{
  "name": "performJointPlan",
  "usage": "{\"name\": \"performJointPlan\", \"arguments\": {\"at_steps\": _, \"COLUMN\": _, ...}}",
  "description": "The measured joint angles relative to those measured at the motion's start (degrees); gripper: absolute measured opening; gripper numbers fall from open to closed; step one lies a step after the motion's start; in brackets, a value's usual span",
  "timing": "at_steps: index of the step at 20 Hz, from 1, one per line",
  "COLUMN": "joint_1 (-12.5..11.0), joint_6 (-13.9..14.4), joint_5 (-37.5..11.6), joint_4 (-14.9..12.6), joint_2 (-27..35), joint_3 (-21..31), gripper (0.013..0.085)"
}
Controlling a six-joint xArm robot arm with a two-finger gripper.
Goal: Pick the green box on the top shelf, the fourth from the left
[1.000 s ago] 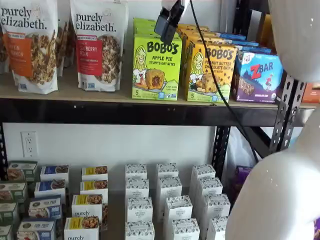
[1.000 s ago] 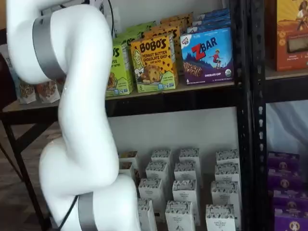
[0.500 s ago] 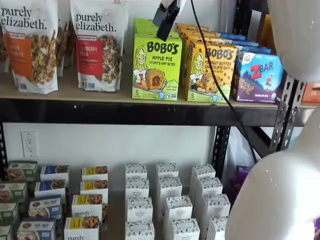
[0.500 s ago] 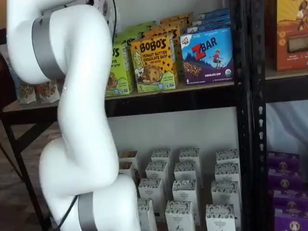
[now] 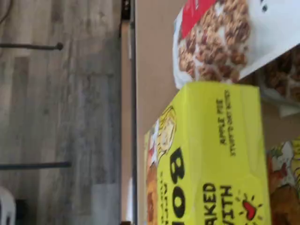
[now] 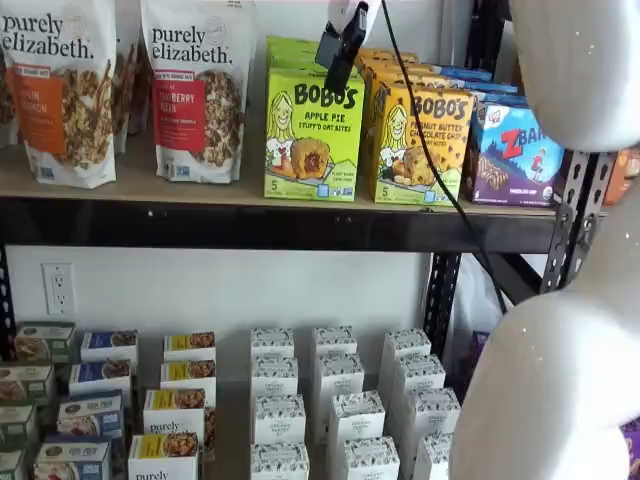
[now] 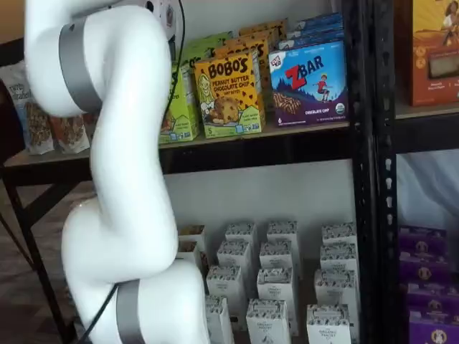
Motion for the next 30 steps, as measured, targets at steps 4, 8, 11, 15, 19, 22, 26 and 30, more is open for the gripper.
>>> {"name": "performJointPlan", "arguments": {"at_steps": 4, "joint_1": -0.15, "joint_6": -0.34, "joint_5": 2.33, "joint_4": -0.67, "joint_2": 1.31, "joint_3": -1.13, "gripper": 0.0850}}
{"name": "performJointPlan", "arguments": {"at_steps": 8, "joint_1": 0.17, "joint_6": -0.23, "joint_5": 3.23, "joint_4": -1.25, "joint_2": 1.93, "joint_3": -1.37, "gripper": 0.0850}}
{"name": "performJointPlan", "arguments": {"at_steps": 11, "joint_1": 0.20, "joint_6": -0.23, "joint_5": 4.14, "joint_4": -1.51, "joint_2": 2.52, "joint_3": -1.93, "gripper": 0.0850}}
{"name": "performJointPlan", "arguments": {"at_steps": 15, "joint_1": 0.27, "joint_6": -0.36, "joint_5": 4.26, "joint_4": -2.36, "joint_2": 2.70, "joint_3": -1.88, "gripper": 0.0850}}
{"name": "performJointPlan", "arguments": {"at_steps": 19, "joint_1": 0.20, "joint_6": -0.55, "joint_5": 4.20, "joint_4": -2.82, "joint_2": 2.77, "joint_3": -1.58, "gripper": 0.0850}}
{"name": "performJointPlan", "arguments": {"at_steps": 22, "joint_1": 0.13, "joint_6": -0.66, "joint_5": 3.51, "joint_4": -2.65, "joint_2": 2.46, "joint_3": -0.94, "gripper": 0.0810}}
{"name": "performJointPlan", "arguments": {"at_steps": 26, "joint_1": -0.02, "joint_6": -0.80, "joint_5": 2.61, "joint_4": -2.19, "joint_2": 2.02, "joint_3": -0.21, "gripper": 0.0730}}
{"name": "performJointPlan", "arguments": {"at_steps": 30, "joint_1": -0.17, "joint_6": -0.93, "joint_5": 2.32, "joint_4": -1.99, "joint_2": 1.81, "joint_3": 0.00, "gripper": 0.0650}}
